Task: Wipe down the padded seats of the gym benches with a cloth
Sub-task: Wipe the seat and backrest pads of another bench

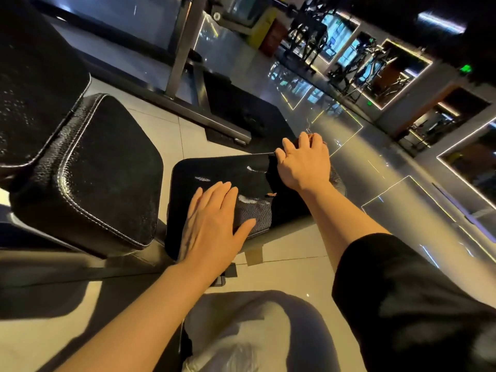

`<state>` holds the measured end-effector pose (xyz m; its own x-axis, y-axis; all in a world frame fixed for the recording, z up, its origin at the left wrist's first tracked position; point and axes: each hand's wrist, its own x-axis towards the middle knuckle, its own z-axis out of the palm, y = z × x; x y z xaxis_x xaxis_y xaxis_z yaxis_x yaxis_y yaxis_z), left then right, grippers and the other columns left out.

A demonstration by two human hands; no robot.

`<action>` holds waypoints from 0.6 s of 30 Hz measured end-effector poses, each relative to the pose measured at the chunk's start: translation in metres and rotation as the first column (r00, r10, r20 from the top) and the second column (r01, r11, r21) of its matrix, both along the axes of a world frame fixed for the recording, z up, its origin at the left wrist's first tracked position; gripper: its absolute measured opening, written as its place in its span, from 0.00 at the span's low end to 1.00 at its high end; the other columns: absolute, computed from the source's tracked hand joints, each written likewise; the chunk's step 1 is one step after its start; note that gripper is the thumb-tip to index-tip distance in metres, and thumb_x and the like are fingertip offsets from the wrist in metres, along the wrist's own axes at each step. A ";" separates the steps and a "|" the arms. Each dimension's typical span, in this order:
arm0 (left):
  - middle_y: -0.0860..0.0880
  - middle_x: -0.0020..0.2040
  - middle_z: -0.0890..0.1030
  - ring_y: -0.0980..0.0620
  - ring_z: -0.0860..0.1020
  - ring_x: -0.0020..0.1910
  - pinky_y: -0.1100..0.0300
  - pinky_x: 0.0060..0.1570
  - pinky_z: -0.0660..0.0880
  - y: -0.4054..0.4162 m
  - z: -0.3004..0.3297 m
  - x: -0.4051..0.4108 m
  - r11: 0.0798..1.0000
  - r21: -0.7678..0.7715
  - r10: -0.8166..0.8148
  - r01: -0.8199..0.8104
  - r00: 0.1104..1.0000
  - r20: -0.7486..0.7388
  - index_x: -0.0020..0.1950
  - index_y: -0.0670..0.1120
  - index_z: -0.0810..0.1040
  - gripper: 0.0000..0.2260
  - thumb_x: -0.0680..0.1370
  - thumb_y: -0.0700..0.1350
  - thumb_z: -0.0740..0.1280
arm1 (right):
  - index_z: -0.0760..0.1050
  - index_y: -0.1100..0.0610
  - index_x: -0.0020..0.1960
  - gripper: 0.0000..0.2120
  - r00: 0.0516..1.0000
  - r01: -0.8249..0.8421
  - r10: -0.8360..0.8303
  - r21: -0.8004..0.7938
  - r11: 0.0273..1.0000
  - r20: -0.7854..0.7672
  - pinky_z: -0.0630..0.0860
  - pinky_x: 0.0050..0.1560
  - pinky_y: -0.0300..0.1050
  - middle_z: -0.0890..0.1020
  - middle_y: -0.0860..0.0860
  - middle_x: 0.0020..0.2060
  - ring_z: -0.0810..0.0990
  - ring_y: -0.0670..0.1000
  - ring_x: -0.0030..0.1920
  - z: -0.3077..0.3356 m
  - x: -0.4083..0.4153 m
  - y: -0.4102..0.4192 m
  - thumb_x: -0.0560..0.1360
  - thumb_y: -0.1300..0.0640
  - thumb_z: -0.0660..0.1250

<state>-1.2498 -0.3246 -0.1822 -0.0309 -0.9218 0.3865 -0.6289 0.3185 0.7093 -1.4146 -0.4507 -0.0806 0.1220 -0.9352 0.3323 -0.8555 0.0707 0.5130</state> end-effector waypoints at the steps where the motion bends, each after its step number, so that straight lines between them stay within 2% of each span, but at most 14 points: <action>1: 0.43 0.72 0.70 0.45 0.64 0.74 0.52 0.74 0.47 0.004 -0.003 0.000 1.000 0.010 0.008 -0.008 1.000 -0.004 0.72 0.41 0.69 0.29 0.77 0.56 0.67 | 0.71 0.53 0.64 0.20 1.000 -0.010 0.010 0.003 1.000 0.008 0.64 0.64 0.55 0.71 0.57 0.64 0.64 0.62 0.65 -0.002 -0.002 0.001 0.82 0.45 0.48; 3: 0.42 0.71 0.71 0.45 0.65 0.73 0.52 0.73 0.48 0.009 -0.005 0.000 0.999 0.033 0.031 -0.031 0.999 -0.016 0.72 0.41 0.69 0.29 0.76 0.57 0.66 | 0.71 0.52 0.66 0.26 0.998 -0.053 0.055 0.044 0.998 -0.036 0.63 0.66 0.56 0.69 0.56 0.66 0.63 0.62 0.67 -0.010 -0.005 0.010 0.81 0.42 0.41; 5: 0.44 0.74 0.67 0.46 0.62 0.75 0.53 0.74 0.45 0.011 -0.003 0.001 0.997 0.073 0.040 -0.038 0.999 -0.026 0.74 0.42 0.66 0.31 0.77 0.59 0.63 | 0.72 0.51 0.65 0.32 0.994 -0.077 0.086 0.119 0.990 -0.066 0.61 0.68 0.57 0.69 0.54 0.67 0.62 0.62 0.70 -0.014 0.001 0.031 0.79 0.41 0.35; 6: 0.45 0.75 0.65 0.48 0.59 0.76 0.52 0.75 0.44 0.011 -0.002 0.001 0.995 0.091 0.041 -0.039 0.999 -0.022 0.75 0.43 0.64 0.31 0.77 0.59 0.62 | 0.72 0.51 0.65 0.33 0.995 -0.081 0.090 0.144 0.986 -0.052 0.60 0.69 0.58 0.70 0.54 0.67 0.62 0.61 0.70 -0.015 0.006 0.045 0.79 0.41 0.35; 10: 0.47 0.76 0.63 0.50 0.56 0.77 0.50 0.76 0.44 0.011 0.001 -0.001 0.988 0.142 0.071 -0.064 0.996 -0.045 0.76 0.46 0.61 0.31 0.78 0.60 0.62 | 0.70 0.55 0.63 0.25 0.992 -0.086 0.100 0.175 0.981 -0.075 0.66 0.63 0.61 0.73 0.56 0.61 0.67 0.63 0.64 -0.019 0.025 0.115 0.80 0.44 0.42; 13: 0.48 0.76 0.63 0.50 0.55 0.77 0.50 0.76 0.44 0.012 0.004 -0.005 0.983 0.163 0.095 -0.081 0.992 -0.080 0.76 0.46 0.61 0.30 0.78 0.58 0.63 | 0.71 0.54 0.60 0.19 0.998 -0.067 0.067 0.060 0.996 -0.005 0.70 0.57 0.60 0.73 0.56 0.60 0.70 0.63 0.59 -0.011 0.028 0.123 0.79 0.44 0.50; 15: 0.48 0.77 0.61 0.50 0.53 0.77 0.53 0.74 0.42 0.012 0.007 -0.005 0.981 0.183 0.091 -0.069 0.989 -0.116 0.76 0.46 0.60 0.30 0.79 0.57 0.62 | 0.69 0.55 0.59 0.16 0.996 0.018 -0.021 0.031 0.999 0.087 0.66 0.60 0.61 0.72 0.56 0.60 0.69 0.63 0.60 -0.005 0.027 0.104 0.80 0.45 0.53; 18: 0.48 0.77 0.61 0.50 0.52 0.77 0.54 0.74 0.41 0.012 0.008 -0.007 0.980 0.193 0.083 -0.051 0.983 -0.163 0.77 0.46 0.60 0.30 0.79 0.56 0.62 | 0.67 0.57 0.59 0.15 0.973 0.089 -0.091 0.019 0.996 0.212 0.60 0.67 0.65 0.70 0.57 0.63 0.63 0.65 0.68 0.000 0.021 0.067 0.78 0.49 0.54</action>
